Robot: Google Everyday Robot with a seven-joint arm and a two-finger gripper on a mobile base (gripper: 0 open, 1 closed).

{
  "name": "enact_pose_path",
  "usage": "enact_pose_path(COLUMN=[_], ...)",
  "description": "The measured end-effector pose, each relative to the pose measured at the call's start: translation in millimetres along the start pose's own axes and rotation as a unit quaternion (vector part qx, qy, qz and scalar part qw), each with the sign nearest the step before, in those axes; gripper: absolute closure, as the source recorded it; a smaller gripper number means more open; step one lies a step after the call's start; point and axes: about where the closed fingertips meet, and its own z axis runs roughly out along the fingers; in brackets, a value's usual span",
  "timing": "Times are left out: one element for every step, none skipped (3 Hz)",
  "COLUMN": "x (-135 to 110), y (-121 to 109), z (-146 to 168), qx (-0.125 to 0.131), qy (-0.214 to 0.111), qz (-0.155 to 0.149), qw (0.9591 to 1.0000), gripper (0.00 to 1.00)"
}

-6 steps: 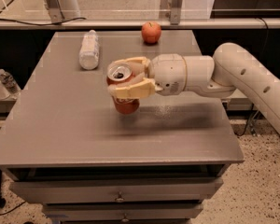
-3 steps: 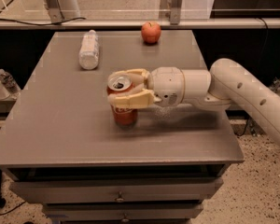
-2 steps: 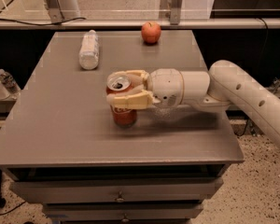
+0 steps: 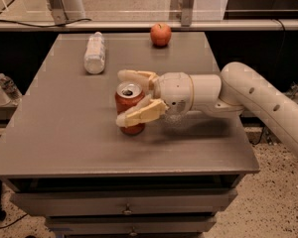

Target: Place coke can upright

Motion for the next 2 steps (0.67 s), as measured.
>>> enact_pose_path(x=[0.3,0.3], y=[0.8,2.2], z=[0.0,-1.4], qx=[0.000,-0.001], qy=[0.003,0.011], qz=[0.000,0.001], qw=[1.0000,0.9999], gripper=[0.00,0.00])
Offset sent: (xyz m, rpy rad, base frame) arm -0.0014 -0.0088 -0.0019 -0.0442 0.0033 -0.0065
